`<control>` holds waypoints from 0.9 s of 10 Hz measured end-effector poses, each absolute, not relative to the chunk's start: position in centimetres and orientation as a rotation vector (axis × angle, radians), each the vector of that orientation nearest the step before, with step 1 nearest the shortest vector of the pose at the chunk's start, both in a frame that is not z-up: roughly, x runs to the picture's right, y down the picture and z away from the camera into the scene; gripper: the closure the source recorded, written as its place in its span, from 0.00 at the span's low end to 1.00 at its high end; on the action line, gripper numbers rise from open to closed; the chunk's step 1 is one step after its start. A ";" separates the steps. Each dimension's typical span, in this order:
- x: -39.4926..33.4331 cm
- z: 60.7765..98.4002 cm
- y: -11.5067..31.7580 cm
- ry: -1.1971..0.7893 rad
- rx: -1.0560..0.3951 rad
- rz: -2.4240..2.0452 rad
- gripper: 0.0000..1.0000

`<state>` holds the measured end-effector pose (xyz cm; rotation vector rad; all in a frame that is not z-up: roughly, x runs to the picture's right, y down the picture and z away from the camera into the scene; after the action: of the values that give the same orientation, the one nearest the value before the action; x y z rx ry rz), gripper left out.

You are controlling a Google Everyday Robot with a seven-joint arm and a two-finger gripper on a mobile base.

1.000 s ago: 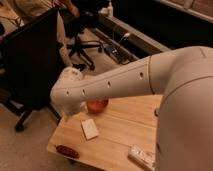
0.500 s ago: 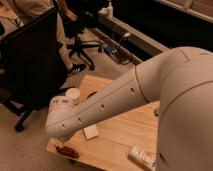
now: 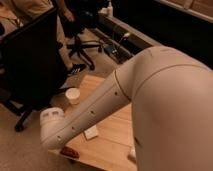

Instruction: Drag the pepper across the table

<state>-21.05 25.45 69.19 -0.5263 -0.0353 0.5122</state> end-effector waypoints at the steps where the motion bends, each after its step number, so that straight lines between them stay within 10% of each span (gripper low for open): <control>1: -21.1 69.8 26.0 -0.036 -0.517 0.499 0.35; 9: -22.5 73.7 29.5 -0.011 -0.455 0.439 0.35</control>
<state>-22.46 29.54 73.70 -0.4547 -0.0113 0.4387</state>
